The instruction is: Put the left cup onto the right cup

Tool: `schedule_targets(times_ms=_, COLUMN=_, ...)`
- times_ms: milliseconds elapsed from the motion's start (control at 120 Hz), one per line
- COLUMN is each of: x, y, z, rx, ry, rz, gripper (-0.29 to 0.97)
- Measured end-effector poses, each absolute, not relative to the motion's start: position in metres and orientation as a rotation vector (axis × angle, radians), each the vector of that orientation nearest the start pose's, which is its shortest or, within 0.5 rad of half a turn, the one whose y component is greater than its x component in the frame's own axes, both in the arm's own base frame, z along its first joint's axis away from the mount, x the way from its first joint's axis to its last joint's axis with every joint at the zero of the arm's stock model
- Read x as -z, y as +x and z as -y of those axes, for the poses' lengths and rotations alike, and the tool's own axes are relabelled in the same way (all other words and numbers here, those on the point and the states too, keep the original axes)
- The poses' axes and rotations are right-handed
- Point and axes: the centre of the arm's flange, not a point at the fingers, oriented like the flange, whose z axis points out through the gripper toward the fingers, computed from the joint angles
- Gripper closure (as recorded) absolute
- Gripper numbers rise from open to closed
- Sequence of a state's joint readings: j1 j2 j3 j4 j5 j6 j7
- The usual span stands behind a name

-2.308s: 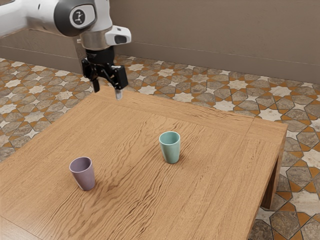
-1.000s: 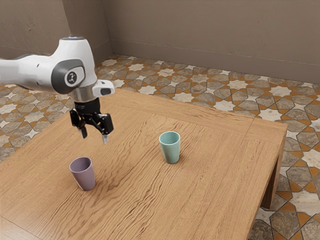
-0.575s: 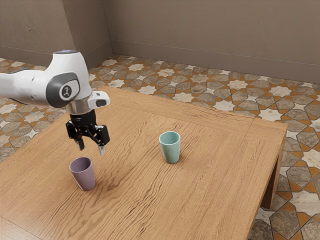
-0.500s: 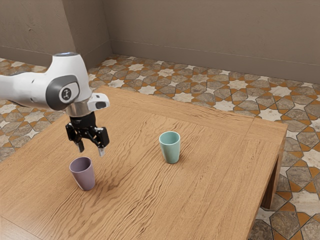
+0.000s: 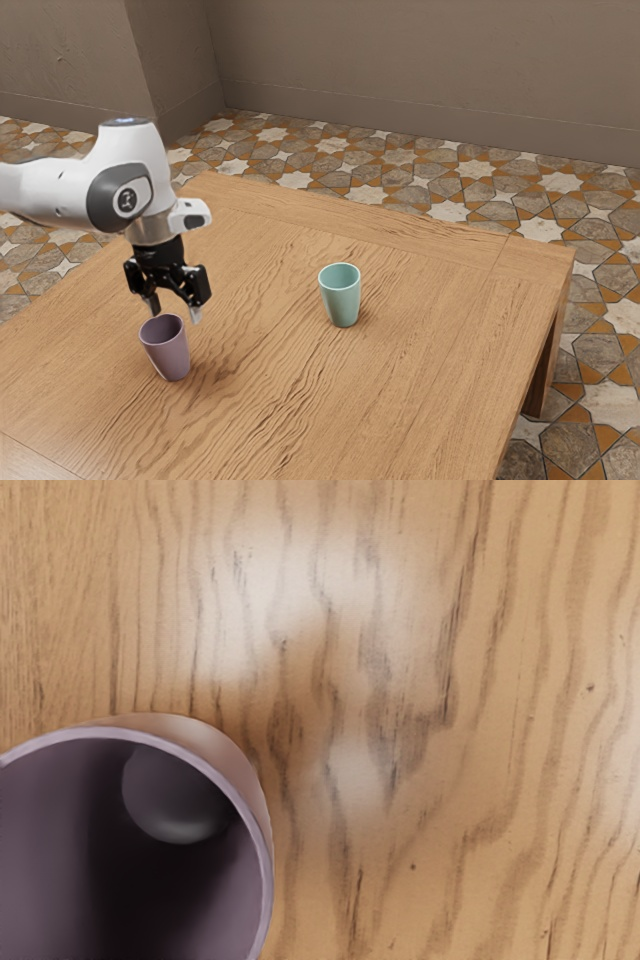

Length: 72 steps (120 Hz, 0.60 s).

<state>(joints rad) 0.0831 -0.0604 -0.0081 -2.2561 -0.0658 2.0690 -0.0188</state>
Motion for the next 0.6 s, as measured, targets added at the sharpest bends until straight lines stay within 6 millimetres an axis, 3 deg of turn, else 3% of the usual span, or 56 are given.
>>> schedule_targets(times_ms=600, x=-0.342, y=0.503, z=-0.036, rx=-0.263, ry=-3.184, rz=0.222, gripper=0.12)
